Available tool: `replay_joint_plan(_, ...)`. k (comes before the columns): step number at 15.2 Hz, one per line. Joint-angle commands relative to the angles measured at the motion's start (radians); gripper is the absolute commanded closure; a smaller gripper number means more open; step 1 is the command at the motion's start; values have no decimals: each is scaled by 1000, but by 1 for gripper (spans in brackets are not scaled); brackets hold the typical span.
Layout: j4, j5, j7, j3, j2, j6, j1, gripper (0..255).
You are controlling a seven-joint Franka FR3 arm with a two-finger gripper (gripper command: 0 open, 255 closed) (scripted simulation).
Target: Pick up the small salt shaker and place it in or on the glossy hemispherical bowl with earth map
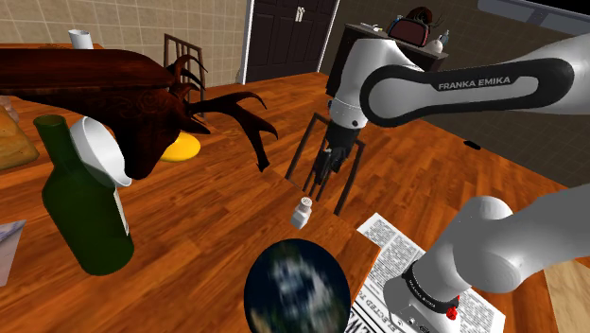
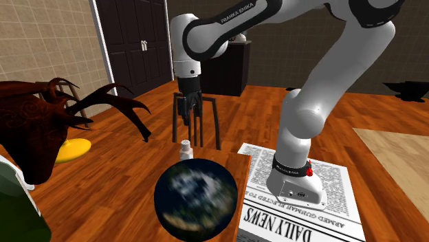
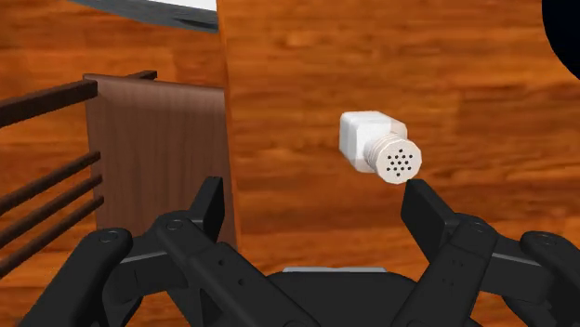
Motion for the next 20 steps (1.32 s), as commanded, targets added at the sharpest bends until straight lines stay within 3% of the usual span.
replay_joint_plan(1, -3, 28, 7, 15, 48, 51, 19, 0)
replay_joint_plan(5, 5, 84, 24, 52, 161, 155, 61, 0)
replay_joint_plan(13, -49, 104, 20, 69, 235, 283, 74, 0)
replay_joint_plan(20, -49, 104, 20, 69, 235, 283, 74, 0)
